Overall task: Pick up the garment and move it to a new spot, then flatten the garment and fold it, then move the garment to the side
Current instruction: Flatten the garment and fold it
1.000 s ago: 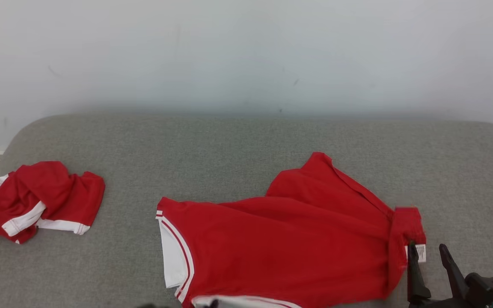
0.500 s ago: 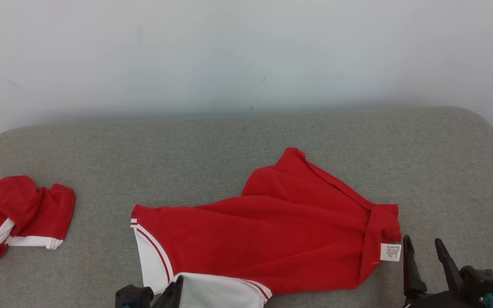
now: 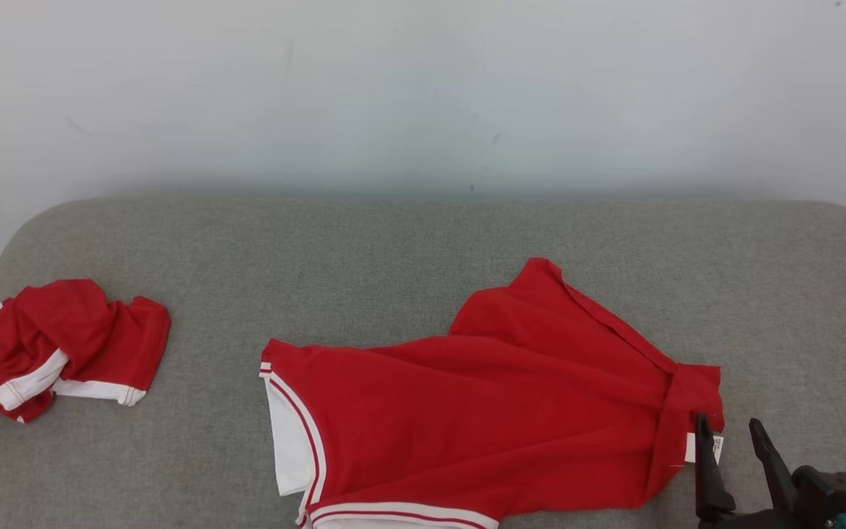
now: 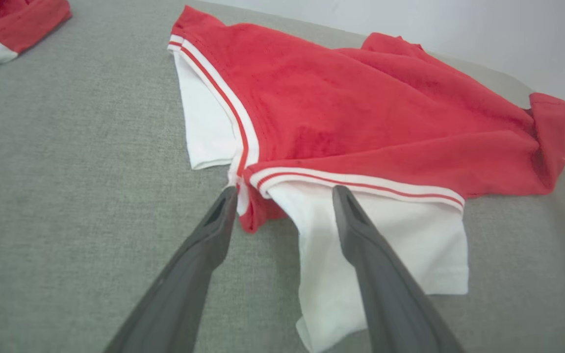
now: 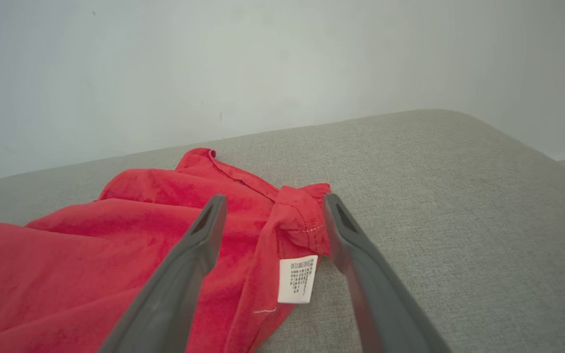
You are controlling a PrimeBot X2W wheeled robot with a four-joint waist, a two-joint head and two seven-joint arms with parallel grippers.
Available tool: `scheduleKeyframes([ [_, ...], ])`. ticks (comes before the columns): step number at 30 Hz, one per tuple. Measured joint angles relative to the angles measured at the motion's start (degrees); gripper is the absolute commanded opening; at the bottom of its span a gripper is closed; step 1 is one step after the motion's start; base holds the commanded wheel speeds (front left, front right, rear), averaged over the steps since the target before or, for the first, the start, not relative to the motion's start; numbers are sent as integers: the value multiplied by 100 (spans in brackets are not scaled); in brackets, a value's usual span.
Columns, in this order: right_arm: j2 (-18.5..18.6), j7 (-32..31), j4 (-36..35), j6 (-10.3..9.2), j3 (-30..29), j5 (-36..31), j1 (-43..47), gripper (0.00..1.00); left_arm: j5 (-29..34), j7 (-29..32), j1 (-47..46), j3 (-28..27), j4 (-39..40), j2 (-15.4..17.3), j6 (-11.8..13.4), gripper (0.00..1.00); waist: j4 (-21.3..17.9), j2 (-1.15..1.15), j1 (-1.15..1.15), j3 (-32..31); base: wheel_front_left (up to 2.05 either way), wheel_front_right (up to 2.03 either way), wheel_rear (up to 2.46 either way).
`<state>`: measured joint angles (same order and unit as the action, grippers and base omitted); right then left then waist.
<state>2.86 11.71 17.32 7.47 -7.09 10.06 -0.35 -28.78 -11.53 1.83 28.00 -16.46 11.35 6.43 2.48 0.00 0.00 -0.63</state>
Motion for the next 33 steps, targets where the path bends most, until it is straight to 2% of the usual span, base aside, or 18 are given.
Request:
scheduleKeyframes([
  [8,1,9,-54,0,-90,-7,21,100,-326,556,620,271,478,-92,-37,100,44,0,0,137,0,0,0],
  [13,-1,9,-30,0,-62,-8,-33,100,-311,684,625,344,69,-59,-27,100,-1,0,0,192,0,0,0],
  [18,23,-59,63,0,-60,-119,-96,100,-358,601,472,375,-261,-186,-145,100,-67,0,0,224,0,0,0],
  [26,654,-500,1200,0,43,-342,-951,100,-357,504,217,495,-659,-332,-291,100,-42,0,0,313,0,0,0],
  [33,861,-515,2152,0,177,-154,-1353,100,-365,448,155,541,-824,-388,-341,100,141,0,0,317,0,0,0],
])
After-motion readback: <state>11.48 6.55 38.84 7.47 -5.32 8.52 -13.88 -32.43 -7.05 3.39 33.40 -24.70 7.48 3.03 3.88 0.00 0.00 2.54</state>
